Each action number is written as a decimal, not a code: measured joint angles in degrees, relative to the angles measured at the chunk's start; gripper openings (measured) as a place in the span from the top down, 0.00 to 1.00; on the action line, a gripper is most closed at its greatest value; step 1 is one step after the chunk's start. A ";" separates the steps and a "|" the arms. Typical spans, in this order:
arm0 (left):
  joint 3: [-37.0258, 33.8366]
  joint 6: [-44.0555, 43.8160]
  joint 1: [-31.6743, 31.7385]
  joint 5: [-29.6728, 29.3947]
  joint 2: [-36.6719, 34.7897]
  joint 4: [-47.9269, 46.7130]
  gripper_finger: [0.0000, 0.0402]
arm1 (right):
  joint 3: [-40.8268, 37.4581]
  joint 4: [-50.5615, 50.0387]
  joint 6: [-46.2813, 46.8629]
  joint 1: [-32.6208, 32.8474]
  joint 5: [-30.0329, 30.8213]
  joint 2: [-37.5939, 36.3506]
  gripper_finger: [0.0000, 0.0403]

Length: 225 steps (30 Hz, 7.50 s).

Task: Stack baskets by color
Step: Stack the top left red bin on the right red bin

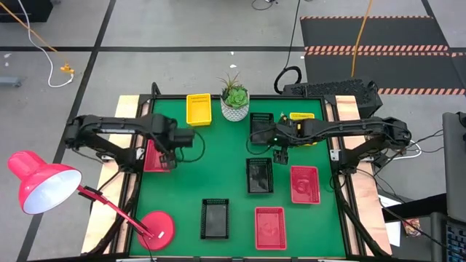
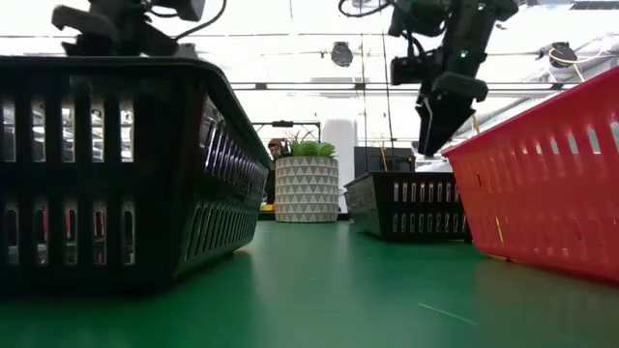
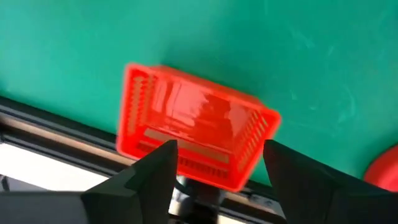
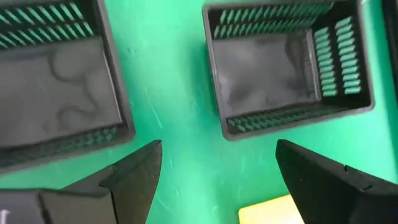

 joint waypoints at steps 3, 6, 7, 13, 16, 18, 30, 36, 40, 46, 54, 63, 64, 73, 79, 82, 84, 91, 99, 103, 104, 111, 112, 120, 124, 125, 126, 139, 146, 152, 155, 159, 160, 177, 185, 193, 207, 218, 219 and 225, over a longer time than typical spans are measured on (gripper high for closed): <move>-3.52 -3.17 -3.12 1.69 -1.50 -0.75 0.41 | -0.62 1.30 0.89 0.08 -0.07 -3.21 0.23; -7.77 -5.59 -5.23 1.96 -3.04 0.30 0.41 | -1.18 2.56 1.22 0.04 -0.06 -6.60 0.23; -9.24 -6.28 -5.59 1.98 -3.30 1.13 0.41 | -1.30 3.71 1.18 0.04 -0.02 -7.78 0.23; -18.18 -7.71 -7.60 3.57 -3.88 6.43 0.41 | -1.48 8.44 0.51 0.04 -0.07 -13.23 0.23; -21.44 -8.65 -7.96 3.82 -3.89 9.03 0.41 | -1.48 10.51 -0.15 0.04 -0.05 -15.14 0.23; -22.30 -9.10 -7.98 3.33 -3.84 11.08 0.41 | -1.48 11.47 -0.29 0.04 -0.07 -15.89 0.23; -22.90 -8.79 -7.98 6.68 -3.79 16.56 0.63 | -1.50 12.32 -0.86 0.04 -0.09 -16.54 0.23; -21.32 -9.67 -7.98 8.65 -3.89 13.25 0.70 | -1.50 12.43 -2.09 0.02 0.02 -16.54 0.23; -18.81 -9.78 -7.97 8.65 -3.89 11.22 0.71 | -1.50 12.41 -2.15 0.02 0.06 -16.54 0.23; -16.66 -12.59 -10.56 8.61 -4.35 12.90 0.71 | -1.50 11.38 -1.95 0.02 0.06 -16.54 0.23; -21.68 -18.23 -17.79 7.17 -4.05 19.77 0.71 | -1.50 10.39 -1.73 0.02 0.11 -16.54 0.23; -28.97 -20.95 -16.04 4.98 -4.05 24.27 0.71 | -1.50 12.24 -2.05 0.02 0.11 -16.54 0.23; -29.48 -21.32 -15.76 5.02 -4.05 24.19 0.71 | -1.50 12.57 -2.42 0.02 0.11 -16.54 0.23; -25.10 -18.86 -16.34 4.33 -4.20 22.67 0.71 | -1.50 14.55 -3.65 0.02 0.11 -16.54 0.23; -23.08 -18.12 -17.79 3.70 -4.20 20.33 0.60 | -1.50 14.39 -3.41 0.00 0.11 -16.54 0.23; -23.07 -18.44 -18.03 3.59 -4.20 19.68 0.47 | -1.50 14.12 -3.43 0.00 0.11 -16.54 0.23; -23.07 -19.00 -18.03 2.82 -4.20 19.69 0.37 | -1.48 14.12 -3.43 0.00 0.11 -16.54 0.23; -23.05 -21.23 -17.99 -4.11 -4.20 16.50 0.11 | -1.49 14.12 -3.55 0.00 0.11 -16.54 0.23; -24.91 -22.16 -13.72 -5.84 -2.58 19.66 0.16 | -1.48 14.11 -4.04 0.02 0.10 -16.54 0.23; -26.84 -21.70 -10.39 -3.57 -0.29 21.77 0.32 | -2.46 14.55 -5.24 0.00 0.10 -16.54 0.23; -26.87 -21.58 -9.75 -3.44 0.45 22.17 0.37 | -2.88 14.55 -5.31 0.02 0.09 -16.54 0.23; -26.90 -18.27 -6.55 -3.03 3.95 23.36 0.88 | -6.10 15.38 -6.59 0.02 0.09 -16.49 0.23; -26.72 -17.81 -6.30 -2.97 4.01 23.22 0.94 | -6.30 15.94 -6.56 0.00 0.10 -16.49 0.23; -15.03 -14.47 -7.73 -4.60 4.11 18.29 0.99 | -6.57 19.39 -6.95 -0.02 0.00 -16.49 0.23; -5.48 -6.89 -11.85 -4.97 4.08 20.11 0.99 | -6.57 20.94 -9.80 -0.02 -1.06 -16.51 0.23; -3.30 -3.44 -13.34 -4.92 4.06 21.34 0.99 | -6.57 21.37 -11.16 -0.02 -2.61 -16.51 0.23; -1.09 0.40 -14.79 -4.62 4.06 22.58 0.99 | -6.57 21.99 -12.59 -0.02 -4.21 -16.51 0.23; 12.22 59.64 -20.73 -1.65 4.06 26.79 1.00 | -6.48 37.44 -16.79 3.81 -24.20 -14.93 0.23; 12.10 71.91 -14.49 7.27 8.40 31.15 1.00 | 3.38 32.13 -21.75 10.77 -24.23 -7.78 0.23; 12.01 80.05 -13.79 11.62 12.23 33.11 1.00 | 12.41 21.29 -21.81 13.18 -24.38 -1.26 0.23; 12.01 82.23 -13.90 14.70 12.46 35.46 1.00 | 13.85 19.94 -20.95 13.27 -27.96 1.27 0.23; 12.01 84.53 -13.99 16.95 12.27 38.25 1.00 | 14.24 20.49 -20.47 13.20 -30.41 3.89 0.25; 12.01 84.97 -13.93 17.40 12.09 38.27 1.00 | 14.24 20.61 -20.78 13.20 -30.72 4.47 0.26; 12.57 69.21 -13.70 7.95 11.70 42.32 0.78 | 14.24 17.59 -33.31 15.15 -36.15 5.80 0.98; 14.72 58.41 -13.72 -2.70 10.75 41.20 0.37 | 14.24 16.55 -30.80 15.05 -34.11 5.80 1.00; 14.79 36.66 -12.46 -16.24 6.96 35.77 0.22 | 14.11 -1.82 -16.87 16.32 -23.52 5.40 1.00; 14.72 5.65 -5.47 -22.42 4.32 26.50 0.38 | 16.48 1.02 8.43 30.01 -12.33 4.80 1.00; 14.70 3.56 -3.71 -22.54 3.87 23.34 0.46 | 20.72 4.70 24.73 43.37 -0.63 13.42 1.00; 14.70 3.48 -3.74 -22.47 3.91 22.92 0.47 | 22.71 3.09 25.86 44.38 0.96 14.24 1.00; 14.70 2.82 -4.02 -22.37 3.91 21.17 0.49 | 32.46 -20.82 42.08 48.29 7.11 18.44 1.00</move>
